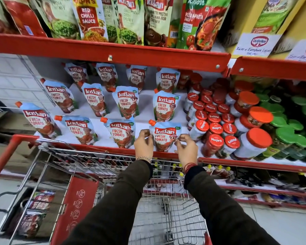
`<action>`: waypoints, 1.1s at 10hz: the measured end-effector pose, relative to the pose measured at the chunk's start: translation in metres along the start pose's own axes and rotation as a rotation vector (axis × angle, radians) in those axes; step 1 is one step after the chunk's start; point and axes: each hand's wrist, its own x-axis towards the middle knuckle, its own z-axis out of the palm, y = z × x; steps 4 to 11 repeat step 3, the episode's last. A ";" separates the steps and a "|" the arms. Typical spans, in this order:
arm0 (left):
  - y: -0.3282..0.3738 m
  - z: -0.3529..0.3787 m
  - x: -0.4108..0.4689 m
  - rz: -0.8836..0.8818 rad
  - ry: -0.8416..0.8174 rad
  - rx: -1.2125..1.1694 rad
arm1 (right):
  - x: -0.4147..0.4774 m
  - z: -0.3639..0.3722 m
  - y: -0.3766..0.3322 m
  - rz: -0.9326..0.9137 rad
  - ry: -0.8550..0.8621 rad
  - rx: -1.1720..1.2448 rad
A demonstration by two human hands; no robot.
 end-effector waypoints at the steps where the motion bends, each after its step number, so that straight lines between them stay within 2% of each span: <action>1: 0.002 0.000 -0.009 0.037 -0.008 -0.016 | -0.004 -0.005 0.000 -0.028 -0.023 -0.002; 2: 0.015 -0.009 -0.018 0.081 0.018 -0.133 | -0.011 -0.019 -0.013 -0.063 -0.031 0.010; 3: 0.030 -0.017 -0.024 0.182 0.075 -0.224 | -0.019 -0.043 -0.038 -0.120 0.070 0.126; 11: 0.030 -0.017 -0.024 0.182 0.075 -0.224 | -0.019 -0.043 -0.038 -0.120 0.070 0.126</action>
